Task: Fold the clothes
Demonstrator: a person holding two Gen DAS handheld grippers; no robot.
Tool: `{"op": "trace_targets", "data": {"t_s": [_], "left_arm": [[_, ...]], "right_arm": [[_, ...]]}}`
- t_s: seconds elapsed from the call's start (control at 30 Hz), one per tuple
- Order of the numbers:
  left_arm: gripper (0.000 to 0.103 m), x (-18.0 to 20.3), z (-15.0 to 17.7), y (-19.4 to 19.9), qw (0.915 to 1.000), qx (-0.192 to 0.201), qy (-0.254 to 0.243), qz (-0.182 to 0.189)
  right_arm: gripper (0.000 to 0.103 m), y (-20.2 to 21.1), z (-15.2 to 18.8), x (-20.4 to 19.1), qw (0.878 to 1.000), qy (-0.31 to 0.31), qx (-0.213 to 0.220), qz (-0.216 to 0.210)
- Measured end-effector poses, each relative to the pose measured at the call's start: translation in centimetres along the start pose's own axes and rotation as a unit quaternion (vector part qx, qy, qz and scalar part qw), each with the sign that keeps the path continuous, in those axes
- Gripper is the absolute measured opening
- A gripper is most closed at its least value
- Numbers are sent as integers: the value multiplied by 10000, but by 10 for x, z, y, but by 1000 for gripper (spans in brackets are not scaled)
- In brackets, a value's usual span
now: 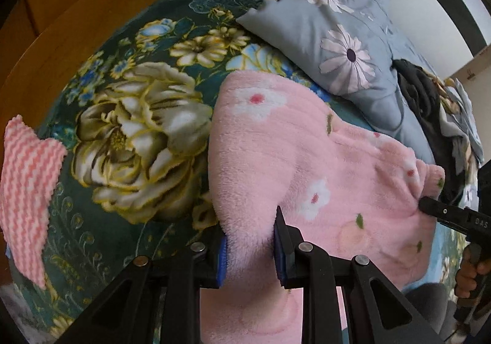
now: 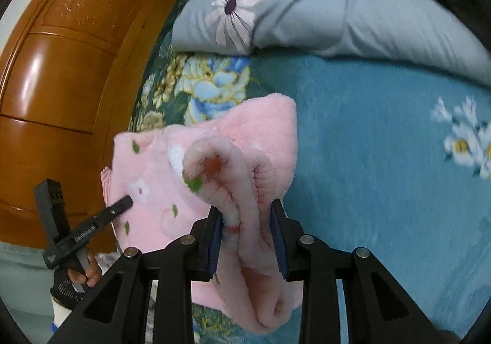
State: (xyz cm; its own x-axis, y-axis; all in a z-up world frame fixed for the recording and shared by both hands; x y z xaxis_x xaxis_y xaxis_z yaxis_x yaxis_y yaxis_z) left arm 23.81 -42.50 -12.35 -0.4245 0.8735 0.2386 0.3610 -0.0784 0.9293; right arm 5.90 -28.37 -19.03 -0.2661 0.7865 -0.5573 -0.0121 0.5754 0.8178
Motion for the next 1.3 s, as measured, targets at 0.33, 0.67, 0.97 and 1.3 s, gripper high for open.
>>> {"op": "trace_targets", "data": {"t_s": [0.33,0.67,0.97,1.3], "left_arm": [[42,-14,-2,-22,9986,147,447,-234],[52,-1,39,62,9847,1649,29,-560],[52,-3,92,6,9922,1092,100,-599],[53,2,117,14,9877,1319,448,-707]], "right_arm": [[38,-9,-11,24,9993,-236,71,291],[40,37,4,-3,9909,974,736,570],[40,-13,67,-5,9846,1518,312,811],[41,2,85,-15,9878,938,680,1042]]}}
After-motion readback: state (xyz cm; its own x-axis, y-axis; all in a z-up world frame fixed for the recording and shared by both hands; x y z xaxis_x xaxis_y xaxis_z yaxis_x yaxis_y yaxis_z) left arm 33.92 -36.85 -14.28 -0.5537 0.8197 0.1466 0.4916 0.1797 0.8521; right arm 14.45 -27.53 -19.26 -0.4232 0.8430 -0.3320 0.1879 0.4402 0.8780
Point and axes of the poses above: each gripper's, at about its wrist camera, not at the fingertips, and y roughly against the way its jaws point, x to its right, z to its underside, the point moved 5 cm from there along -y, roughly the way its jaws point, and after that the axes turned 1 degree about -z, right-handed, at the moved point
